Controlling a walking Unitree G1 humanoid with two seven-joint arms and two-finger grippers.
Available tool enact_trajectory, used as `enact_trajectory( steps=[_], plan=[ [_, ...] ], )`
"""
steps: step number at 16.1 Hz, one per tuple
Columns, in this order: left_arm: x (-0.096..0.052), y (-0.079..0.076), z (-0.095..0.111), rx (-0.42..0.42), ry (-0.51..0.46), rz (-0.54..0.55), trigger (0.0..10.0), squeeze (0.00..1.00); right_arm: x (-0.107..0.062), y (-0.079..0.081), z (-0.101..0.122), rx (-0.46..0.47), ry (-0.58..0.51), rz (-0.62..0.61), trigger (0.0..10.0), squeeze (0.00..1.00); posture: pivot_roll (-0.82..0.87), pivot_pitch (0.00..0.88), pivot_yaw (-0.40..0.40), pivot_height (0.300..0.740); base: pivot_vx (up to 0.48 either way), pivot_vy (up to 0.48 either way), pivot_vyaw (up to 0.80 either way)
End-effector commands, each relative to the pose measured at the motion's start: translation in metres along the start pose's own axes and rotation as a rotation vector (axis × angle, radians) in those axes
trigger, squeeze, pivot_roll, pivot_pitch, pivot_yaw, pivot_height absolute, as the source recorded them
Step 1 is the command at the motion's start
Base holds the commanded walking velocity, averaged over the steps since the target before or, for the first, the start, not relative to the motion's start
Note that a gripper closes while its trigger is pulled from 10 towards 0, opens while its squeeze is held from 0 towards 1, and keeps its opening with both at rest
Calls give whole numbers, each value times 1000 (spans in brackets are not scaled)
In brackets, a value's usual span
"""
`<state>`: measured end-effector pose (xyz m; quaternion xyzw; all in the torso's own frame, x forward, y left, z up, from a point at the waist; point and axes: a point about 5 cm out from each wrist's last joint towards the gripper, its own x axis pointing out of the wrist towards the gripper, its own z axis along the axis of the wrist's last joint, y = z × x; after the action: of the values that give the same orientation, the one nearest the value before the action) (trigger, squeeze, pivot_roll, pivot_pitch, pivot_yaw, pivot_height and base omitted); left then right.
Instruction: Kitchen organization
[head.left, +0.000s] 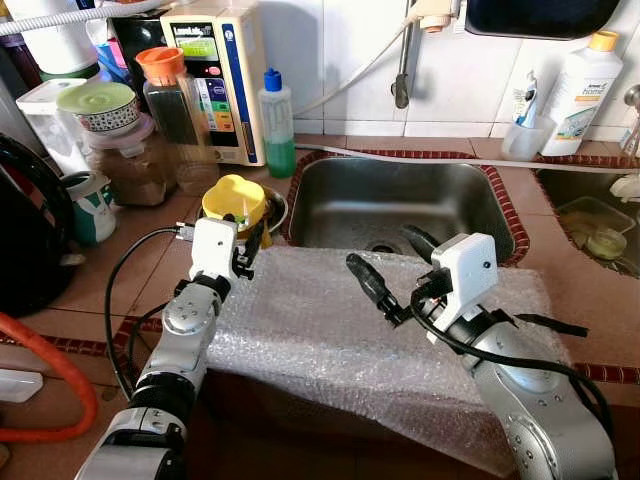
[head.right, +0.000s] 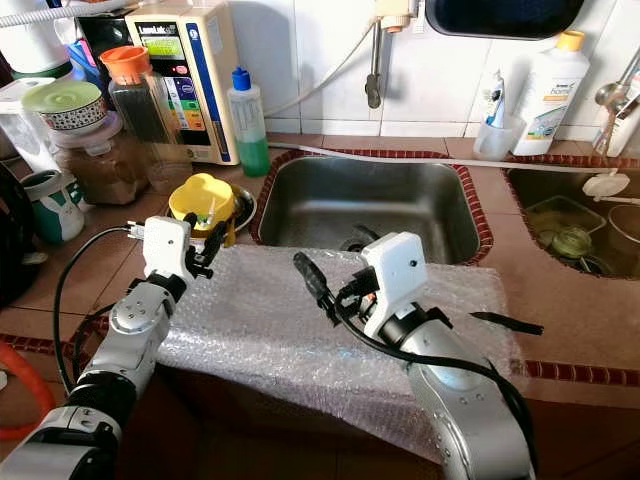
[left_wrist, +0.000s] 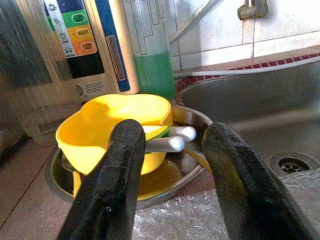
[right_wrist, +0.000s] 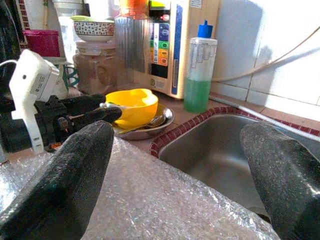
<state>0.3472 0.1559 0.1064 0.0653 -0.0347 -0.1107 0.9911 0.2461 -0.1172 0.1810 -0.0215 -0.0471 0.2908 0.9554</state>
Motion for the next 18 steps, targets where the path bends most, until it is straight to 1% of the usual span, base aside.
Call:
enact_trajectory(
  steps=[1, 4, 9, 13, 15, 18],
  plan=[
    [3, 6, 4, 10, -11, 18, 2863, 0, -1, 3, 3, -4, -6, 14, 10000, 0, -178, 0, 79, 740, 0, 0, 0],
    [3, 7, 4, 17, -6, 31, 2980, 0, -2, 3, 3, -5, -4, 17, 10000, 0, -181, 0, 80, 740, 0, 0, 0],
    [3, 10, 3, 22, 1, 50, 2588, 0, -2, 3, 3, -7, -1, 15, 10000, 0, -182, 0, 79, 740, 0, 0, 0],
    [3, 10, 4, 21, -8, 60, 1843, 0, -2, 4, 2, -8, -1, 14, 10000, 0, -183, 0, 79, 740, 0, 0, 0],
    [3, 11, 5, 24, -18, 68, 2000, 0, -2, 3, 2, -9, 0, 12, 10000, 0, -183, 0, 77, 740, 0, 0, 0],
    [1, 13, 5, 37, -25, 98, 1882, 0, -2, 3, 3, -11, 0, 11, 10000, 0, -182, 0, 75, 740, 0, 0, 0]
  ],
)
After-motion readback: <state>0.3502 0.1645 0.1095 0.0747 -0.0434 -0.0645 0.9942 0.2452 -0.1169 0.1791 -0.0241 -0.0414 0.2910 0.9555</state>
